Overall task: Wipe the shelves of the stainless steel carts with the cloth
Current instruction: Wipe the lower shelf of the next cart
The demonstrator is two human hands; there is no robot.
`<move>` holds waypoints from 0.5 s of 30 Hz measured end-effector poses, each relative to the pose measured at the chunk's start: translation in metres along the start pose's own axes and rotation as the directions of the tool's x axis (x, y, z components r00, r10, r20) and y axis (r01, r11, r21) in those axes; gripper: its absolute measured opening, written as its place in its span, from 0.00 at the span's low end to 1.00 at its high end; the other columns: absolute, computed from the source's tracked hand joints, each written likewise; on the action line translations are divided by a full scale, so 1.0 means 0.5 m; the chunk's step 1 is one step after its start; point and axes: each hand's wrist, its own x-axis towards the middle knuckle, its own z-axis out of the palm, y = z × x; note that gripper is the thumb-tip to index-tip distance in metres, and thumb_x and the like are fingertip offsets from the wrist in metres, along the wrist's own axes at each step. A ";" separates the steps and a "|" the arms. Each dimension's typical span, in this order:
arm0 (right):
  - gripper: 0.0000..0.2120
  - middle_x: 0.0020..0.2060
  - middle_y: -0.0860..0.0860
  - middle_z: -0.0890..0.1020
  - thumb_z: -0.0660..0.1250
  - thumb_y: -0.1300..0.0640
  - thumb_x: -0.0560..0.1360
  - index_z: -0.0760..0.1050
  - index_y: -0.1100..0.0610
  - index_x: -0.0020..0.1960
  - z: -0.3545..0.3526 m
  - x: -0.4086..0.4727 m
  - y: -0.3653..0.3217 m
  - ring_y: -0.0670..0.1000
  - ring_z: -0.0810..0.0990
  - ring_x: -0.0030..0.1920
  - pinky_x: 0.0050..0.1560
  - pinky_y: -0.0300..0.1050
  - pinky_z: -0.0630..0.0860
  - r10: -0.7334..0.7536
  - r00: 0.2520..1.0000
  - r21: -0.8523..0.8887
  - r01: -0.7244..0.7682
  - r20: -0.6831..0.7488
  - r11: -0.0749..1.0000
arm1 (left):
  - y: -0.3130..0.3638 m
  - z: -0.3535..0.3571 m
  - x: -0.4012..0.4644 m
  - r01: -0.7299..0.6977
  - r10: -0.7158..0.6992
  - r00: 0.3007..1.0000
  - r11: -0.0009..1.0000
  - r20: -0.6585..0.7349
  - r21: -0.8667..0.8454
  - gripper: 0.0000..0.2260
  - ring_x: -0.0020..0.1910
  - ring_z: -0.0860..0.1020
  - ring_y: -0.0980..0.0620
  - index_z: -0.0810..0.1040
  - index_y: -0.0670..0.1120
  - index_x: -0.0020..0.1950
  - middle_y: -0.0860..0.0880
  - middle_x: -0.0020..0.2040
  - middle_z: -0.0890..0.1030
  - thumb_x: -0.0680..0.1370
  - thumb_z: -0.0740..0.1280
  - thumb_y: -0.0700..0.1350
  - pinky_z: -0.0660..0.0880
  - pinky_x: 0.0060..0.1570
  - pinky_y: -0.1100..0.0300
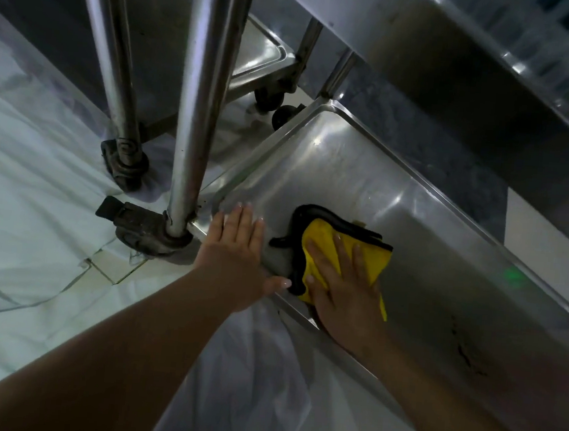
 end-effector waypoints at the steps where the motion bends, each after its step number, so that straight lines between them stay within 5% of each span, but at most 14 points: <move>1: 0.24 0.78 0.41 0.42 0.42 0.34 0.76 0.35 0.24 0.69 -0.004 0.023 -0.002 0.55 0.40 0.78 0.69 0.70 0.55 0.010 1.000 0.015 -0.011 0.024 1.000 | 0.002 -0.002 -0.002 -0.001 0.001 1.000 1.000 0.005 0.004 0.45 0.76 0.36 0.40 0.35 0.40 0.77 0.36 0.77 0.36 0.73 0.41 0.73 0.41 0.75 0.43; 9: 0.26 0.79 0.46 0.42 0.47 0.33 0.79 0.42 0.30 0.74 -0.036 0.287 -0.040 0.61 0.39 0.77 0.68 0.76 0.42 0.248 0.968 0.136 -0.252 0.046 0.958 | -0.002 -0.016 0.003 0.002 0.001 0.998 0.998 0.063 -0.056 0.43 0.75 0.32 0.43 0.34 0.48 0.77 0.38 0.76 0.33 0.74 0.45 0.73 0.39 0.75 0.44; 15: 0.26 0.79 0.47 0.42 0.46 0.35 0.79 0.41 0.32 0.75 -0.027 0.260 -0.020 0.59 0.39 0.77 0.70 0.73 0.44 0.205 0.979 0.091 -0.206 0.016 0.974 | -0.009 -0.014 0.010 -0.034 0.036 0.998 0.999 0.060 -0.026 0.39 0.75 0.32 0.42 0.32 0.56 0.76 0.38 0.76 0.32 0.73 0.42 0.74 0.39 0.74 0.43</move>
